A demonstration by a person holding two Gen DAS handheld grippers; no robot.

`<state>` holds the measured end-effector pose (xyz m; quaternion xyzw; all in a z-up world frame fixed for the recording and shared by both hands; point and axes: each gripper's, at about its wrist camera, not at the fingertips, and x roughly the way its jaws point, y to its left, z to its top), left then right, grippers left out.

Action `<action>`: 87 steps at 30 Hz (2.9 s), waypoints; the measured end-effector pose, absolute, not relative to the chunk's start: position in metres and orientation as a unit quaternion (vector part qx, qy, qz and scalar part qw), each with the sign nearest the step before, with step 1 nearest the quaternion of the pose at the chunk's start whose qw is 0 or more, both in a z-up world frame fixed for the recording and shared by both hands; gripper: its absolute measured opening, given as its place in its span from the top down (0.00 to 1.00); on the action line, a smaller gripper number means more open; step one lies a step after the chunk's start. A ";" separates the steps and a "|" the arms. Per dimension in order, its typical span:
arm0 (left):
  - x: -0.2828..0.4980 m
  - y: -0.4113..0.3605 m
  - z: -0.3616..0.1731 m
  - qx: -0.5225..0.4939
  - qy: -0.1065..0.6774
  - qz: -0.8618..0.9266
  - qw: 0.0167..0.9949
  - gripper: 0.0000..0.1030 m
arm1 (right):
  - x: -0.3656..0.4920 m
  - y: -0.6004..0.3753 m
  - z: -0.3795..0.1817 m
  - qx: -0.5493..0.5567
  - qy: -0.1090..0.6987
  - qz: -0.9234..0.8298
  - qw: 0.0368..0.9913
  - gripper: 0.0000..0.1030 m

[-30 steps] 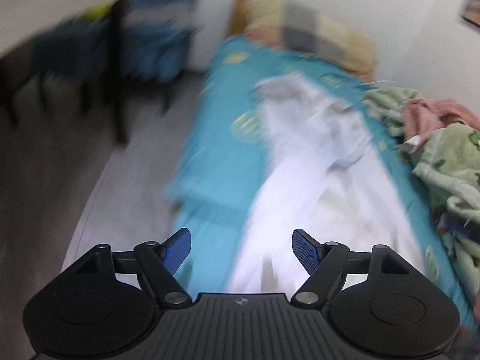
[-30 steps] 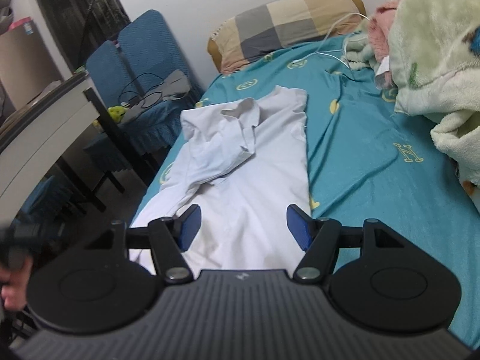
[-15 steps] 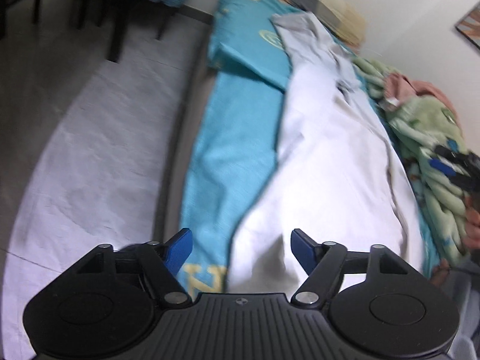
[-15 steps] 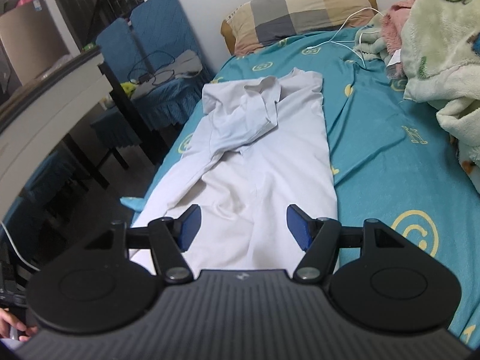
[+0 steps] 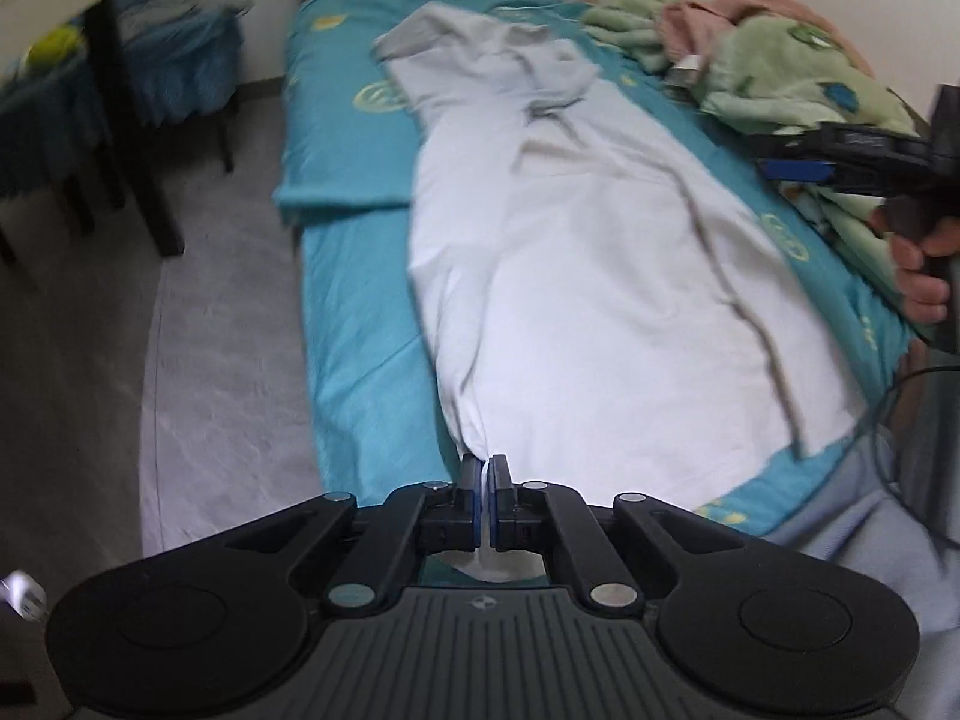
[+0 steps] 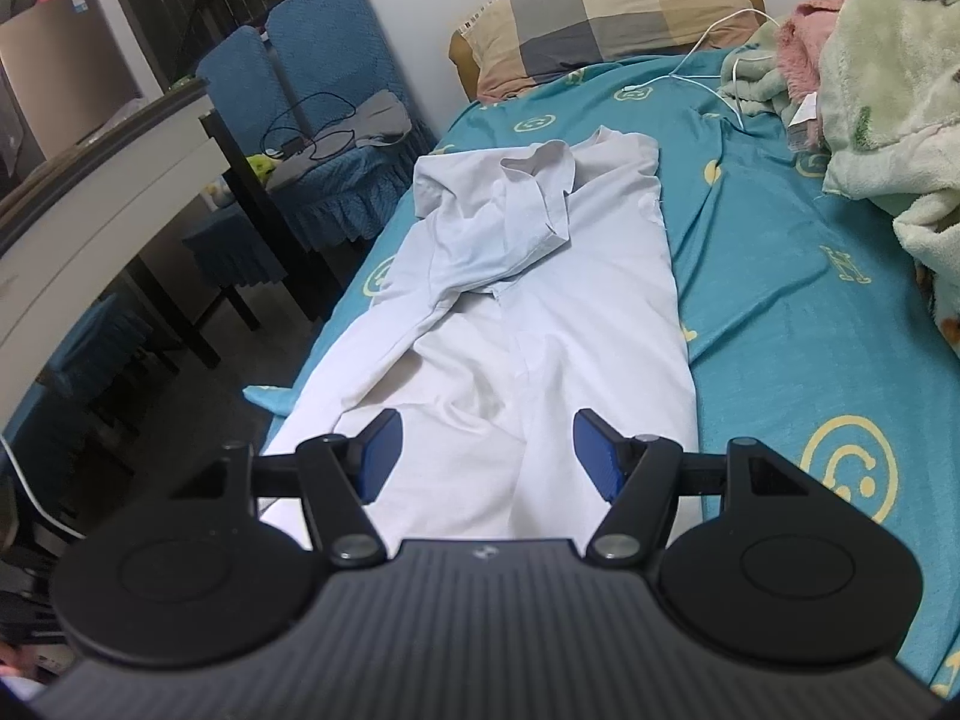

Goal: Fold clothes

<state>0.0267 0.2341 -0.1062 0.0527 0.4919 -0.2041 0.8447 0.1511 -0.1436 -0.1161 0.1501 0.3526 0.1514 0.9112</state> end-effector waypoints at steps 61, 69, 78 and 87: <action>0.069 0.129 -0.120 -0.035 0.517 -0.091 0.851 0.36 | 0.145 -0.177 -0.106 0.202 0.433 0.167 0.862 0.35; 0.078 0.147 -0.165 -0.064 0.570 -0.095 0.814 0.36 | 0.092 -0.222 -0.155 0.294 0.512 0.039 0.806 0.34; 0.076 0.140 -0.173 -0.060 0.595 -0.106 0.795 0.32 | 0.110 -0.211 -0.192 0.303 0.576 0.062 0.757 0.34; 0.066 0.119 -0.171 -0.040 0.615 -0.158 0.772 0.32 | 0.103 -0.197 -0.194 0.302 0.604 0.132 0.726 0.35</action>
